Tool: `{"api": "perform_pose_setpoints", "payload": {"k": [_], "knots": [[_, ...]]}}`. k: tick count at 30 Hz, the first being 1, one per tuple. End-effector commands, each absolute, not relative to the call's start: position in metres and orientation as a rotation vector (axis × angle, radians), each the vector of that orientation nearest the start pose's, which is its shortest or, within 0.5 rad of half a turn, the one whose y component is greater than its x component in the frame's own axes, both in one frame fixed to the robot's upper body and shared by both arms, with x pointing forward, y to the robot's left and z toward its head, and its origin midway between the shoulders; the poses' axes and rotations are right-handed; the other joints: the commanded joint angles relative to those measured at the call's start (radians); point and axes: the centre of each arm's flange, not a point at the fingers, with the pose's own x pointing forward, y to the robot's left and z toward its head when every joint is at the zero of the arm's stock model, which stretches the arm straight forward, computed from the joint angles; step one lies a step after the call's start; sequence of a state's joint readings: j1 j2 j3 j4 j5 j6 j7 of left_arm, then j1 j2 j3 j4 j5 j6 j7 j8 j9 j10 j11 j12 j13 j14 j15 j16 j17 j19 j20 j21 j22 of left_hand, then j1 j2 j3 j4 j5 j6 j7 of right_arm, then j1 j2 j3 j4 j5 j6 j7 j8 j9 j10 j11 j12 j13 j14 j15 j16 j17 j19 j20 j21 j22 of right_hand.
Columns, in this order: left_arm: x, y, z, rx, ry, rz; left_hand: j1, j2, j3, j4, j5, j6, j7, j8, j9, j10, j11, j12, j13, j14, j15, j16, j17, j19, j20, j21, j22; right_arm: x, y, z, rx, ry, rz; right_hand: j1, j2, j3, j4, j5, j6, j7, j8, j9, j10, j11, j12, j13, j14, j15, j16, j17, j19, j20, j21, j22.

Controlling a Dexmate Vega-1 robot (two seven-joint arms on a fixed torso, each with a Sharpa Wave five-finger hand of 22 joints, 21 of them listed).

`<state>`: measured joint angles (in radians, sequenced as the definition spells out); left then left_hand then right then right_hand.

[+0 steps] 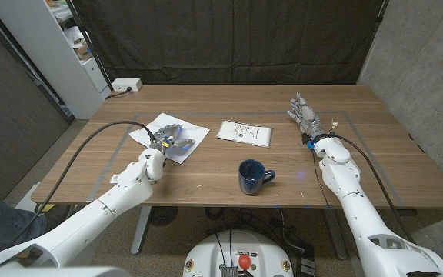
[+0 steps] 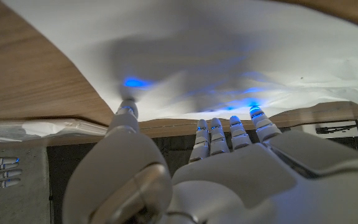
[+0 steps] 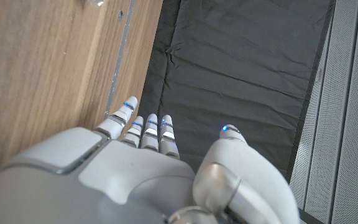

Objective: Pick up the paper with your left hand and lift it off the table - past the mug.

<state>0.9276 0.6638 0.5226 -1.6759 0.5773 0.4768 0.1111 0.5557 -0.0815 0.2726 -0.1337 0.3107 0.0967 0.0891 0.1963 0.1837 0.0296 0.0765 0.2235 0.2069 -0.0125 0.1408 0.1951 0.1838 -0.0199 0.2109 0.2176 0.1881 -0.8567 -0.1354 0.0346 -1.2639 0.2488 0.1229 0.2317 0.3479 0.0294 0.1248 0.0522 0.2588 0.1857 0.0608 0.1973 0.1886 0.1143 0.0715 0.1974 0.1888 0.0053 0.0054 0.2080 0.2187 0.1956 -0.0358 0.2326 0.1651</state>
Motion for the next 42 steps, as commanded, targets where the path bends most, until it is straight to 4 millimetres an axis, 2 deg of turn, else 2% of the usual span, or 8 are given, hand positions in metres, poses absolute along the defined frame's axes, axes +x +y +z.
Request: {"api": "perform_pose_setpoints", "payload": {"k": [1,6,15,23,28,32,39,42], "knots": [[0.633,0.273,-0.073,1.259,-0.263,0.224,-0.002,0.0,-0.002,0.001,0.003,0.005,-0.002,0.001,0.003,-0.003,-0.001,0.001,0.004,0.0,0.001,-0.001,0.003,-0.005,0.005,0.0,0.004,0.673,-0.284,-0.028,0.077,-0.553,0.176,0.008,0.003,0.001,-0.006,0.004,0.007,-0.002,-0.001,0.001,0.003,0.007,0.0,0.001,-0.002,0.012,-0.002,0.0,0.009,0.005,-0.005,0.006],[0.636,0.27,-0.073,1.254,-0.244,0.208,0.005,0.005,0.0,0.0,0.005,0.002,-0.002,-0.001,0.003,-0.005,0.002,0.0,0.004,0.012,0.003,0.004,0.003,0.011,0.005,0.006,0.005,0.674,-0.287,-0.029,0.082,-0.55,0.174,0.008,0.003,0.0,-0.007,0.004,0.008,-0.003,0.0,0.001,0.003,0.002,-0.001,0.001,-0.002,0.011,-0.002,0.0,0.009,0.006,-0.007,0.006],[0.638,0.263,-0.069,1.264,-0.215,0.176,0.086,0.036,0.023,-0.021,-0.004,0.012,-0.006,0.006,0.003,0.015,0.005,0.008,0.004,0.084,-0.008,0.021,0.002,0.175,0.004,0.06,0.011,0.674,-0.294,-0.035,0.097,-0.551,0.166,0.007,0.003,0.0,-0.008,0.004,0.007,-0.004,-0.001,0.001,0.003,0.003,-0.001,0.001,-0.002,0.012,-0.001,-0.001,0.007,0.009,-0.01,0.006],[0.637,0.261,-0.066,1.262,-0.209,0.179,0.259,0.075,0.069,-0.042,-0.046,0.05,-0.024,0.016,0.005,0.078,-0.021,0.026,0.004,0.187,-0.023,0.032,0.001,0.388,0.005,0.115,0.006,0.673,-0.297,-0.037,0.102,-0.552,0.165,0.006,0.003,-0.001,-0.008,0.003,0.008,-0.004,0.0,0.001,0.004,0.003,0.0,0.001,-0.001,0.013,-0.001,0.0,0.006,0.011,-0.013,0.006],[0.637,0.26,-0.062,1.259,-0.215,0.173,0.365,0.088,0.091,-0.043,-0.084,0.083,-0.031,0.021,0.007,0.12,-0.033,0.035,0.005,0.25,-0.038,0.038,0.002,0.49,0.006,0.137,0.002,0.673,-0.297,-0.035,0.1,-0.555,0.166,0.006,0.004,-0.001,-0.009,0.003,0.009,-0.004,0.0,0.001,0.004,0.004,0.0,0.001,-0.001,0.013,-0.001,0.0,0.006,0.012,-0.014,0.006],[0.637,0.259,-0.06,1.257,-0.215,0.179,0.407,0.096,0.098,-0.043,-0.099,0.101,-0.034,0.023,0.007,0.147,-0.033,0.042,0.006,0.276,-0.047,0.041,0.003,0.527,0.006,0.144,0.001,0.674,-0.297,-0.034,0.1,-0.556,0.167,0.006,0.004,-0.001,-0.009,0.003,0.01,-0.003,0.0,0.001,0.004,0.004,0.0,0.001,-0.002,0.013,-0.001,0.0,0.006,0.013,-0.015,0.007],[0.636,0.259,-0.057,1.25,-0.228,0.211,0.512,0.127,0.119,-0.045,-0.124,0.157,-0.031,0.034,0.01,0.207,-0.063,0.058,0.01,0.35,-0.061,0.059,0.009,0.608,0.005,0.161,0.0,0.676,-0.296,-0.033,0.099,-0.553,0.169,0.005,0.005,-0.002,-0.009,0.003,0.01,-0.004,0.0,0.001,0.004,0.005,0.0,0.001,-0.003,0.016,-0.001,0.0,0.006,0.013,-0.017,0.007],[0.634,0.259,-0.054,1.254,-0.239,0.234,0.573,0.143,0.123,-0.043,-0.123,0.206,-0.031,0.043,0.012,0.259,-0.092,0.073,0.015,0.403,-0.099,0.077,0.017,0.671,0.002,0.181,0.001,0.677,-0.296,-0.032,0.102,-0.552,0.169,0.005,0.005,-0.002,-0.01,0.003,0.01,-0.003,0.0,0.001,0.003,0.004,-0.001,0.001,-0.002,0.017,-0.001,0.0,0.006,0.014,-0.018,0.007]]}}
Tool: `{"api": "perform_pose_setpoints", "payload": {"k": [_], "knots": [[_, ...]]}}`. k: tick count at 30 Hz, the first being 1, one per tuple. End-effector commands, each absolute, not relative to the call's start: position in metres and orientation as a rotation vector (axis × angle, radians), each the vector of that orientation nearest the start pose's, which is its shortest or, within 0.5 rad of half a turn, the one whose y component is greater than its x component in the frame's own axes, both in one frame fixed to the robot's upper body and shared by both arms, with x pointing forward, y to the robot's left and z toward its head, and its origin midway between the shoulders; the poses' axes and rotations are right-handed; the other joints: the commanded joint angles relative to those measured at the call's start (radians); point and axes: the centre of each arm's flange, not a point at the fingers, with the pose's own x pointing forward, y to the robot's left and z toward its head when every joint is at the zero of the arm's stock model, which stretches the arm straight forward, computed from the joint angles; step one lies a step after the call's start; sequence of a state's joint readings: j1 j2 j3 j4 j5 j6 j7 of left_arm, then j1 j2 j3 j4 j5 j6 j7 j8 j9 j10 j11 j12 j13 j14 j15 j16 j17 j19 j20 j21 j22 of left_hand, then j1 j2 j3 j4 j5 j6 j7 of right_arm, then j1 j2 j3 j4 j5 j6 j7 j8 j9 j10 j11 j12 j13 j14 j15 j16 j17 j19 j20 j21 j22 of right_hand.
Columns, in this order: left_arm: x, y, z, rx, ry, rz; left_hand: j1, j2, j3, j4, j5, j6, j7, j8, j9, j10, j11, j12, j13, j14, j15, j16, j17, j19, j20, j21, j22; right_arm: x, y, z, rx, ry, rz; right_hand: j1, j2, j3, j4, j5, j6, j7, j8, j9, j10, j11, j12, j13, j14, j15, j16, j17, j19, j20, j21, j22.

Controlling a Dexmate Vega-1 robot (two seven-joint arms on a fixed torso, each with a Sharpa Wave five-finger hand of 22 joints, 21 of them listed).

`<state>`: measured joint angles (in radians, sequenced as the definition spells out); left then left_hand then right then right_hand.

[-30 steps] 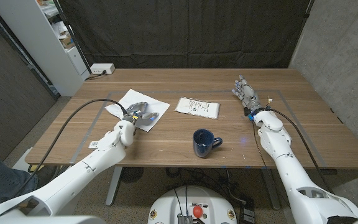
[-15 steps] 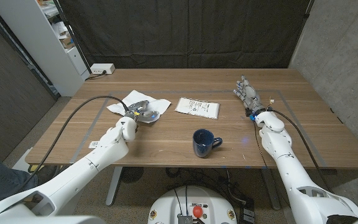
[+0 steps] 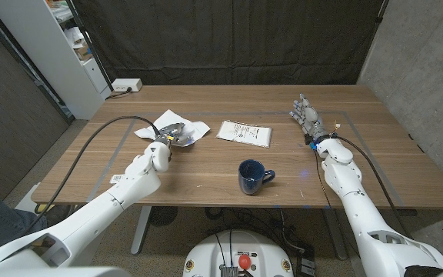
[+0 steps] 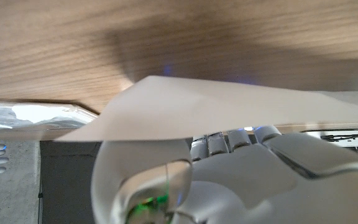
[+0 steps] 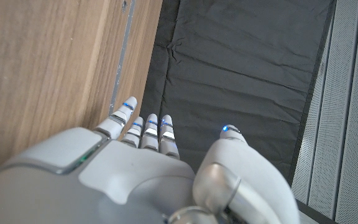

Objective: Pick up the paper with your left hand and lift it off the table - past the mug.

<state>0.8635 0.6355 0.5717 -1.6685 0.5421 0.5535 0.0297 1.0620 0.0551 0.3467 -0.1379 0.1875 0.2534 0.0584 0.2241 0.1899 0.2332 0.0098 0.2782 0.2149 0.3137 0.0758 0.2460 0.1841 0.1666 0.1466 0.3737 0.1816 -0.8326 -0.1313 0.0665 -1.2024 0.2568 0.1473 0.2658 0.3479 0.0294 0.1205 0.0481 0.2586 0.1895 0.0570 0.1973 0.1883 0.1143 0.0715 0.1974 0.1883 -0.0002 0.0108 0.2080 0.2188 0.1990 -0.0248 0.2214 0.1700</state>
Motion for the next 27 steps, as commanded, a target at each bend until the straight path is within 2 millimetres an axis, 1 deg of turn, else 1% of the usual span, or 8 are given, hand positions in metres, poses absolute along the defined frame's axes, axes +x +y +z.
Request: {"api": "perform_pose_setpoints", "payload": {"k": [1,3,5,6,9,10,16,27], "knots": [[0.634,0.259,-0.054,1.251,-0.239,0.245,0.072,0.009,0.05,-0.039,0.0,0.052,0.0,0.016,0.006,0.058,-0.025,0.019,0.008,0.079,-0.033,0.027,0.017,0.488,0.067,0.026,0.008,0.677,-0.296,-0.033,0.102,-0.551,0.17,0.005,0.005,0.003,-0.006,0.003,0.006,0.0,0.0,0.002,0.004,0.003,0.0,0.002,0.004,0.011,-0.001,0.0,0.003,0.003,-0.007,0.002],[0.632,0.259,-0.052,1.252,-0.255,0.267,0.103,0.02,0.05,-0.038,0.001,0.098,-0.016,0.029,0.008,0.092,-0.053,0.031,0.013,0.113,-0.049,0.042,0.024,0.521,0.066,0.038,0.008,0.677,-0.296,-0.033,0.102,-0.551,0.171,0.005,0.005,0.002,-0.006,0.003,0.006,0.0,0.0,0.002,0.003,0.003,-0.001,0.002,0.003,0.011,-0.001,0.0,0.003,0.003,-0.007,0.002],[0.631,0.258,-0.051,1.25,-0.26,0.27,0.119,0.028,0.051,-0.037,0.002,0.118,-0.022,0.034,0.009,0.11,-0.059,0.037,0.016,0.143,-0.065,0.056,0.028,0.54,0.063,0.045,0.009,0.677,-0.295,-0.033,0.103,-0.551,0.171,0.005,0.005,0.002,-0.006,0.003,0.006,0.0,0.0,0.002,0.002,0.005,-0.001,0.002,0.003,0.011,-0.001,0.0,0.003,0.003,-0.008,0.002],[0.631,0.258,-0.05,1.253,-0.264,0.279,0.127,0.03,0.051,-0.037,0.002,0.128,-0.03,0.036,0.01,0.125,-0.071,0.043,0.017,0.152,-0.071,0.06,0.03,0.552,0.059,0.05,0.009,0.677,-0.295,-0.033,0.103,-0.551,0.172,0.005,0.005,0.002,-0.006,0.003,0.006,-0.001,0.0,0.002,0.003,0.004,-0.001,0.002,0.004,0.012,-0.001,0.0,0.003,0.003,-0.008,0.002],[0.629,0.258,-0.049,1.25,-0.263,0.298,0.145,0.038,0.049,-0.035,0.002,0.164,-0.04,0.047,0.012,0.149,-0.072,0.051,0.021,0.176,-0.083,0.075,0.038,0.571,0.058,0.058,0.009,0.677,-0.294,-0.033,0.102,-0.55,0.174,0.005,0.006,0.002,-0.006,0.003,0.007,-0.001,0.0,0.002,0.003,0.005,-0.001,0.002,0.003,0.012,-0.001,0.0,0.003,0.003,-0.009,0.002],[0.629,0.258,-0.048,1.253,-0.264,0.306,0.147,0.038,0.047,-0.034,0.002,0.168,-0.041,0.048,0.012,0.154,-0.077,0.053,0.022,0.18,-0.083,0.077,0.039,0.573,0.057,0.059,0.009,0.677,-0.294,-0.033,0.102,-0.55,0.175,0.005,0.006,0.002,-0.006,0.003,0.006,0.0,0.0,0.002,0.002,0.004,-0.001,0.002,0.003,0.012,-0.001,0.0,0.003,0.003,-0.009,0.002],[0.625,0.258,-0.046,1.244,-0.278,0.329,0.164,0.051,0.054,-0.033,0.005,0.202,-0.041,0.057,0.013,0.187,-0.076,0.065,0.027,0.215,-0.09,0.088,0.042,0.58,0.048,0.063,0.009,0.677,-0.293,-0.033,0.098,-0.551,0.178,0.005,0.006,0.002,-0.007,0.003,0.006,0.0,0.0,0.002,0.002,0.003,-0.001,0.002,0.003,0.012,-0.001,0.0,0.003,0.004,-0.01,0.002],[0.619,0.261,-0.039,1.236,-0.27,0.353,0.159,0.057,0.058,-0.023,0.007,0.198,-0.035,0.05,0.014,0.187,-0.076,0.063,0.03,0.21,-0.077,0.078,0.039,0.564,0.052,0.058,0.009,0.676,-0.292,-0.029,0.097,-0.561,0.185,0.004,0.007,0.001,-0.009,0.003,0.006,0.001,0.0,0.002,0.004,0.005,0.0,0.002,0.004,0.012,0.0,0.0,0.004,0.004,-0.012,0.002]]}}
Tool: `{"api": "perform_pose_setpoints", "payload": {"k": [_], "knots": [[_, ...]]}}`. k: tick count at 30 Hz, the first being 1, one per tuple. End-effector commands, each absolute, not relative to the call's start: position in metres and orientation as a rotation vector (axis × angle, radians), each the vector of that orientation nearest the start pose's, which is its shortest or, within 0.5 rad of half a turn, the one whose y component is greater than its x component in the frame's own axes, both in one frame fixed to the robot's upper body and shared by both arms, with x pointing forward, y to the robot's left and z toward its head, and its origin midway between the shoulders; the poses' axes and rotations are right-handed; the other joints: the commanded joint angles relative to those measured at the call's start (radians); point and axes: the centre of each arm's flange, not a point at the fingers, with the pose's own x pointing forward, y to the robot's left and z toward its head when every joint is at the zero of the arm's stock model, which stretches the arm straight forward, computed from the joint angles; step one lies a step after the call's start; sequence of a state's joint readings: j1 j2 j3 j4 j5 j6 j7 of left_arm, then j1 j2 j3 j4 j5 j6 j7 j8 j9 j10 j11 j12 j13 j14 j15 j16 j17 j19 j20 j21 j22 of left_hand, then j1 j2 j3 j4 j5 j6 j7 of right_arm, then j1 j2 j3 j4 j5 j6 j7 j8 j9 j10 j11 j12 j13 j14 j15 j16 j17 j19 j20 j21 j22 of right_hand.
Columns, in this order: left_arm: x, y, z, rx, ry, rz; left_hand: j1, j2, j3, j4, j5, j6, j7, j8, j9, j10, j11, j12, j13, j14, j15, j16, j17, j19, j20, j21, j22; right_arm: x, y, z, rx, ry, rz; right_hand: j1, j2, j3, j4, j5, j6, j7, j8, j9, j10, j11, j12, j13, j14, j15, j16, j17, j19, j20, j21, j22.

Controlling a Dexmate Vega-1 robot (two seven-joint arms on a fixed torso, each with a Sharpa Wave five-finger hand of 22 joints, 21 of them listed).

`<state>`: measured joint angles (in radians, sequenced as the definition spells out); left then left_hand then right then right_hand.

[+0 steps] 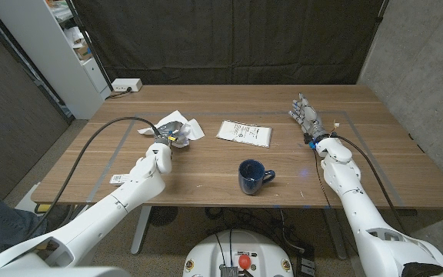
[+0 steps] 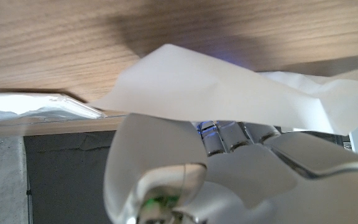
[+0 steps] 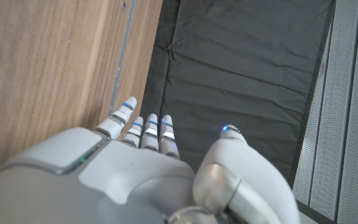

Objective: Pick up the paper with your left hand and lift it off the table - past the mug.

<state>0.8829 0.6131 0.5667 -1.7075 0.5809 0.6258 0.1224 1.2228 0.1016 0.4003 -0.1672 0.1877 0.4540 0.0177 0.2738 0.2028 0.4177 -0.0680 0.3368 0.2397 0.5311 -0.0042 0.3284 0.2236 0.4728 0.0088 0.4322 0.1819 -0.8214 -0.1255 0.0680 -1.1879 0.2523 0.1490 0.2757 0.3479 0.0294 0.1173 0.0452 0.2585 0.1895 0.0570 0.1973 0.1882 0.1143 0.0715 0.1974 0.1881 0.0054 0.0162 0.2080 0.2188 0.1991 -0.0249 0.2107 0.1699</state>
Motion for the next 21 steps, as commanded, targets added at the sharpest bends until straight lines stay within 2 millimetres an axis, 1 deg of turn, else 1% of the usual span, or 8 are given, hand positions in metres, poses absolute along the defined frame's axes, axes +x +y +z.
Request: {"api": "perform_pose_setpoints", "payload": {"k": [1,7,10,11,21], "knots": [[0.618,0.261,-0.038,1.236,-0.268,0.352,-0.002,0.012,0.004,0.007,0.006,-0.004,0.006,0.0,0.001,0.002,0.003,0.004,0.005,-0.008,0.003,-0.006,-0.001,0.255,0.191,-0.001,0.009,0.676,-0.292,-0.029,0.096,-0.562,0.186,0.004,0.007,0.004,-0.006,0.003,0.005,0.001,-0.001,0.002,0.004,0.004,0.0,0.002,-0.002,0.007,0.0,0.0,0.004,0.004,-0.001,0.002],[0.618,0.26,-0.035,1.239,-0.273,0.361,-0.005,0.012,0.005,0.01,0.007,-0.007,0.006,-0.003,0.002,-0.003,0.007,0.002,0.007,-0.017,0.007,-0.013,-0.002,0.246,0.195,-0.004,0.009,0.676,-0.292,-0.027,0.098,-0.568,0.186,0.004,0.008,0.004,-0.006,0.003,0.005,0.001,-0.001,0.002,0.003,0.003,0.0,0.002,-0.002,0.007,0.0,0.0,0.005,0.003,-0.002,0.002],[0.618,0.259,-0.032,1.241,-0.279,0.36,-0.007,0.012,0.005,0.011,0.007,-0.007,0.007,-0.004,0.002,-0.003,0.003,0.001,0.007,-0.017,0.009,-0.016,-0.003,0.241,0.196,-0.007,0.009,0.676,-0.292,-0.027,0.1,-0.568,0.186,0.004,0.008,0.004,-0.007,0.003,0.005,0.0,-0.001,0.002,0.003,0.004,-0.001,0.002,-0.002,0.007,0.0,0.0,0.006,0.002,-0.003,0.002],[0.618,0.259,-0.031,1.24,-0.279,0.367,-0.007,0.012,0.005,0.011,0.007,-0.007,0.007,-0.005,0.002,-0.004,0.008,0.0,0.008,-0.017,0.009,-0.017,-0.004,0.24,0.196,-0.007,0.009,0.676,-0.292,-0.027,0.101,-0.569,0.186,0.004,0.008,0.004,-0.007,0.003,0.005,0.001,-0.001,0.002,0.004,0.004,0.0,0.002,-0.002,0.007,0.0,0.0,0.006,0.002,-0.003,0.002],[0.616,0.258,-0.025,1.247,-0.288,0.375,-0.012,0.012,0.005,0.014,0.007,-0.005,0.005,-0.007,0.002,0.0,0.002,0.0,0.009,-0.018,0.01,-0.022,-0.005,0.234,0.197,-0.008,0.009,0.676,-0.291,-0.027,0.102,-0.57,0.187,0.005,0.01,0.005,-0.009,0.003,0.005,0.002,-0.001,0.002,0.003,0.003,-0.001,0.002,-0.002,0.007,0.0,0.0,0.008,0.002,-0.004,0.002]]}}
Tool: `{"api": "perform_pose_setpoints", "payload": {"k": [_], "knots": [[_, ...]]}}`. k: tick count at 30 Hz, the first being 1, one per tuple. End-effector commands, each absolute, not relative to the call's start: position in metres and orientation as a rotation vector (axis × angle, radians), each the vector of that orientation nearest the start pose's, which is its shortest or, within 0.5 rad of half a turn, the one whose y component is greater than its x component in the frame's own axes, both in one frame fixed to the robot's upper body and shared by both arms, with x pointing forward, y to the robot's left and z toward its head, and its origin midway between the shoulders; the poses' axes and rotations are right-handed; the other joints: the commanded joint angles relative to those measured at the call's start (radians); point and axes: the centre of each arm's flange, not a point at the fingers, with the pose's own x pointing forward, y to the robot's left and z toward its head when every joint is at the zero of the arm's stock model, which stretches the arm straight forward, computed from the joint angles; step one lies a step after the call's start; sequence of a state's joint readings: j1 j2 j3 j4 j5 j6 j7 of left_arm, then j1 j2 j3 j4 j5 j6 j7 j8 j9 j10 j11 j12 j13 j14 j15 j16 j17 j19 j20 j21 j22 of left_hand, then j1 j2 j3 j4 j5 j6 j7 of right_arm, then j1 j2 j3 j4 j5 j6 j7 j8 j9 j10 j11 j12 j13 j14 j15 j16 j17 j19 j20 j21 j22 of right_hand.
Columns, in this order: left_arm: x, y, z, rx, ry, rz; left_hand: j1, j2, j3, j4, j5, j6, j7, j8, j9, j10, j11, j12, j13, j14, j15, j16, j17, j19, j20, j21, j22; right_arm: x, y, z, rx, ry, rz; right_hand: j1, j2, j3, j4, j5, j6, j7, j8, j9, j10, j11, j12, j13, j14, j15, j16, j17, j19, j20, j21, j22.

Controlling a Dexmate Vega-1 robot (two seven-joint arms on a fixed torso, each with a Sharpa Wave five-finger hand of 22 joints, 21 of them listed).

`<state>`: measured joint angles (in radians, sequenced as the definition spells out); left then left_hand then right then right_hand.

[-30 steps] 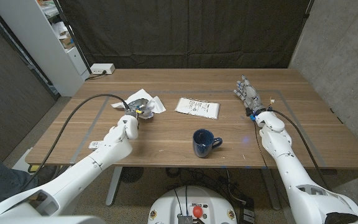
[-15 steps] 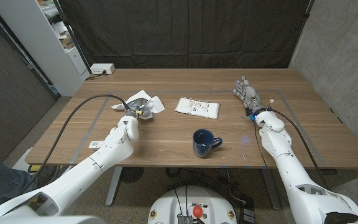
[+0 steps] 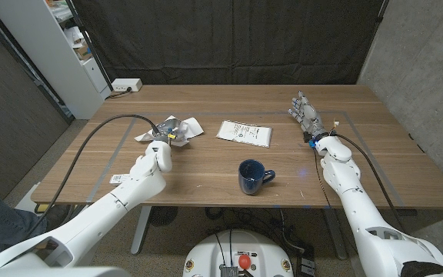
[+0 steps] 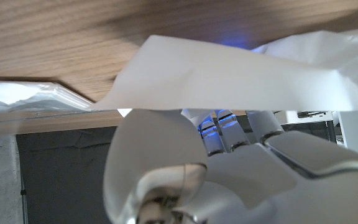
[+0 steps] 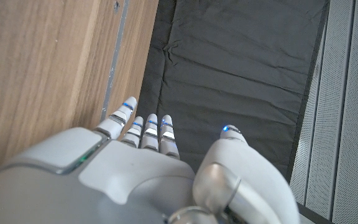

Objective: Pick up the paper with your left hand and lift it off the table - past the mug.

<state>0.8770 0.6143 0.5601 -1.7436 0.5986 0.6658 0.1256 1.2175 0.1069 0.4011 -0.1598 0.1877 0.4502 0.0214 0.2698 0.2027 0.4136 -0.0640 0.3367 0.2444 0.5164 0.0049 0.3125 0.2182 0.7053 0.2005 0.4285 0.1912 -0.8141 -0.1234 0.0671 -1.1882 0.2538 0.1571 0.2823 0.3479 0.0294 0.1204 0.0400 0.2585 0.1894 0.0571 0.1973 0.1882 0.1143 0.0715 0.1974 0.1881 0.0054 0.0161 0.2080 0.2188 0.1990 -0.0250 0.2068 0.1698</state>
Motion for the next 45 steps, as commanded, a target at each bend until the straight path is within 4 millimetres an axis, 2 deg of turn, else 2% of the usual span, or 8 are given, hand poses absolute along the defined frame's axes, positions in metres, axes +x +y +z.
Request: {"api": "perform_pose_setpoints", "payload": {"k": [1,23,28,34,35,45], "knots": [[0.615,0.258,-0.024,1.25,-0.291,0.374,-0.009,0.007,0.004,0.008,0.007,0.0,0.001,-0.003,0.002,0.003,-0.004,0.0,0.005,-0.002,0.0,-0.006,0.0,0.001,0.005,-0.005,0.0,0.676,-0.291,-0.027,0.102,-0.57,0.187,0.005,0.01,0.002,-0.004,0.003,0.005,0.002,-0.001,0.002,0.003,0.004,-0.001,0.002,-0.002,0.007,0.0,0.0,0.008,0.002,0.0,0.002],[0.599,0.257,-0.009,1.236,-0.324,0.398,-0.016,0.009,0.006,0.01,0.007,0.013,0.001,-0.003,0.003,0.017,0.003,0.002,0.008,0.012,-0.001,-0.011,-0.003,0.0,0.004,-0.004,0.0,0.666,-0.29,-0.022,0.101,-0.592,0.186,0.005,0.011,0.001,-0.006,0.002,0.005,0.003,0.0,0.002,0.005,0.006,0.0,0.002,-0.001,0.006,0.0,0.0,0.01,0.001,-0.003,0.003],[0.596,0.258,-0.004,1.232,-0.337,0.397,-0.02,0.009,0.005,0.012,0.007,0.012,0.002,-0.005,0.003,0.016,-0.004,0.0,0.008,0.014,0.001,-0.013,-0.003,-0.003,0.004,-0.005,0.0,0.665,-0.291,-0.021,0.101,-0.594,0.181,0.005,0.012,0.001,-0.006,0.002,0.006,0.004,0.0,0.002,0.004,0.003,0.0,0.002,-0.001,0.006,0.0,0.0,0.011,0.001,-0.003,0.003],[0.592,0.259,0.002,1.239,-0.359,0.4,-0.024,0.01,0.006,0.014,0.007,0.014,0.001,-0.006,0.003,0.016,0.001,-0.001,0.009,0.015,0.003,-0.016,-0.003,-0.008,0.003,-0.007,0.0,0.664,-0.29,-0.022,0.104,-0.593,0.179,0.005,0.013,0.001,-0.007,0.002,0.005,0.004,0.0,0.002,0.005,0.007,0.0,0.002,-0.001,0.006,0.0,0.0,0.011,0.0,-0.004,0.003],[0.591,0.259,0.003,1.238,-0.36,0.405,-0.026,0.01,0.006,0.014,0.006,0.014,0.001,-0.006,0.003,0.016,0.001,-0.001,0.009,0.015,0.002,-0.016,-0.003,-0.009,0.003,-0.007,0.0,0.664,-0.29,-0.022,0.105,-0.594,0.179,0.005,0.013,0.001,-0.007,0.002,0.006,0.004,0.0,0.002,0.005,0.0,0.0,0.002,-0.001,0.005,0.0,0.0,0.011,0.0,-0.004,0.003],[0.588,0.261,0.016,1.246,-0.404,0.386,-0.027,0.012,0.006,0.014,0.005,0.016,-0.001,-0.008,0.003,0.018,-0.006,-0.003,0.01,0.015,-0.002,-0.019,-0.003,-0.012,0.001,-0.008,0.0,0.662,-0.29,-0.024,0.105,-0.595,0.169,0.005,0.014,0.001,-0.008,0.002,0.006,0.005,0.0,0.002,0.005,0.007,0.0,0.002,-0.001,0.005,0.0,0.0,0.011,0.001,-0.005,0.003]]}}
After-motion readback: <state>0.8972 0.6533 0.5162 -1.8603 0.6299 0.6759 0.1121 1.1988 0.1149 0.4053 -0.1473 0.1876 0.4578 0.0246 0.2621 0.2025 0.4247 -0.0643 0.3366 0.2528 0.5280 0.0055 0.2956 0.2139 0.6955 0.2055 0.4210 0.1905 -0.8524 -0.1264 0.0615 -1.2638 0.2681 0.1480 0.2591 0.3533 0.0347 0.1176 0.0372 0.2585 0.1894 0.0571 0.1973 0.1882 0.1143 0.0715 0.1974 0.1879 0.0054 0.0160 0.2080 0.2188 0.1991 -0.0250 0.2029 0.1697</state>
